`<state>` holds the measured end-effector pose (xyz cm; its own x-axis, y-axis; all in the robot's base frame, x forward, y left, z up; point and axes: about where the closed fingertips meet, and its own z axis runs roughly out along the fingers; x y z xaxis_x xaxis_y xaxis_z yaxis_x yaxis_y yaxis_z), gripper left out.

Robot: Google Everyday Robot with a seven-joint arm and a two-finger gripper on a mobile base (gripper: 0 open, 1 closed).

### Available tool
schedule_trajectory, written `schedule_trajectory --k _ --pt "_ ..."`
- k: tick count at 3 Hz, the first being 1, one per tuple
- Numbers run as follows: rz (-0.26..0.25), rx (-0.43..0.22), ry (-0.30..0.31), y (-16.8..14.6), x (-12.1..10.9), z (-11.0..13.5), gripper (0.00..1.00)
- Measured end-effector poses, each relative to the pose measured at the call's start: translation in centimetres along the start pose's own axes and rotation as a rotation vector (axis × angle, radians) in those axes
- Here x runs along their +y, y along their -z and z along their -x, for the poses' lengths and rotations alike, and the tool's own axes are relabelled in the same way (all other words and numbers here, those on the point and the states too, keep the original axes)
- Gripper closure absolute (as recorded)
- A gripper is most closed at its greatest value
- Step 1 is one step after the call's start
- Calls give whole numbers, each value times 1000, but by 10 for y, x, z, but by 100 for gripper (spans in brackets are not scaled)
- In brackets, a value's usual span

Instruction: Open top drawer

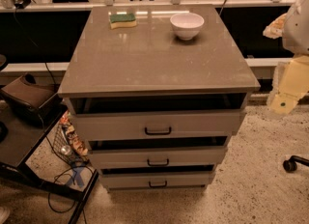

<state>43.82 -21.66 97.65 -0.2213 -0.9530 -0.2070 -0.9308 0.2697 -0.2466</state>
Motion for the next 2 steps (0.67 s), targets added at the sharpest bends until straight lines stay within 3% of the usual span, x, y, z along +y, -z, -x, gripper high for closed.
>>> schedule_trajectory --k 2 --pt "-5 -14 9 -17 10 0 0"
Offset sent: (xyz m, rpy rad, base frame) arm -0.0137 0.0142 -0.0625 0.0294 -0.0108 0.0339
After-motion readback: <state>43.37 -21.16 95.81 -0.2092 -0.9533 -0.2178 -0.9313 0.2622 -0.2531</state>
